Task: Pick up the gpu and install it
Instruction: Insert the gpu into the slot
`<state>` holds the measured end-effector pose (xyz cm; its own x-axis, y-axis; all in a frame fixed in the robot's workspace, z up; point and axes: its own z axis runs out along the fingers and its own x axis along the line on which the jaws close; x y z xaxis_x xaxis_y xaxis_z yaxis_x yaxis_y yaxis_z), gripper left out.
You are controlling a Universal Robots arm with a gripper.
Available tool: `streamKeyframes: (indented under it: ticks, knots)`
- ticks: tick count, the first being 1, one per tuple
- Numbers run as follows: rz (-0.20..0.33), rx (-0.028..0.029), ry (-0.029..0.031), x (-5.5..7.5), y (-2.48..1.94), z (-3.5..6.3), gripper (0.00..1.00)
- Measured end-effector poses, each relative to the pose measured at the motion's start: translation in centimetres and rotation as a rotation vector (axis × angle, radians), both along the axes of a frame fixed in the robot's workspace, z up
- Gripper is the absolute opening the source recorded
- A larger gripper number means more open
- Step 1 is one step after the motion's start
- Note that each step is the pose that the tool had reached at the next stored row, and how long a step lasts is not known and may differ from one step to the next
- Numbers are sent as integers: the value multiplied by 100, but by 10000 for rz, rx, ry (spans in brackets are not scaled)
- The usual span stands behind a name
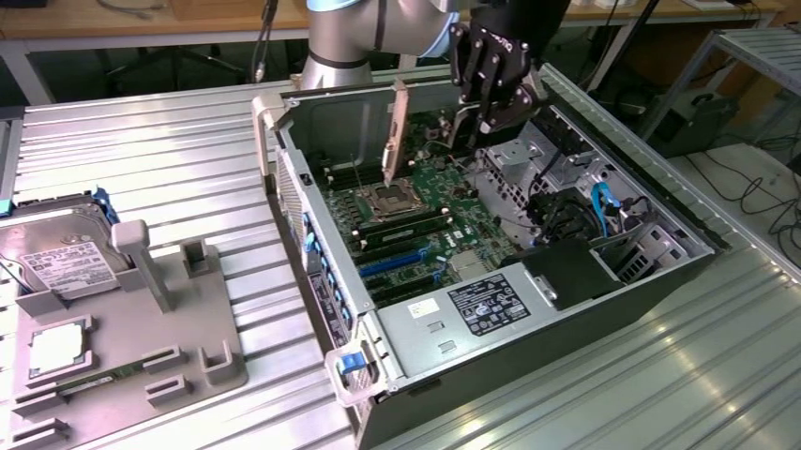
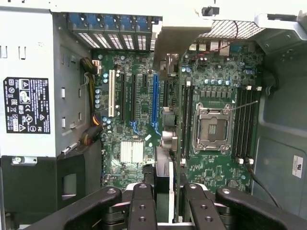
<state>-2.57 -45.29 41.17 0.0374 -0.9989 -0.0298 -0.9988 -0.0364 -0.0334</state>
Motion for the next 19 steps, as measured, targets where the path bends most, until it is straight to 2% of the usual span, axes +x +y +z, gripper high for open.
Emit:
streamKeyframes:
  ticks: [1,4,7,10,11,12,14,17,19]
  knots:
    - [0,4,-3,-2,0,-12,28]
    - [4,5,-65,-15,0,-80,28]
    - [-4,5,-89,-66,0,-145,28]
    - [-28,6,-88,-116,0,-226,28]
    - [-27,5,-62,-117,0,-246,28]
    - [-27,3,-7,-117,0,-265,28]
    - [-37,-2,64,-118,1,-290,28]
    - [-39,-7,73,-126,1,-322,28]
    - [-43,-51,72,-137,3,-341,28]
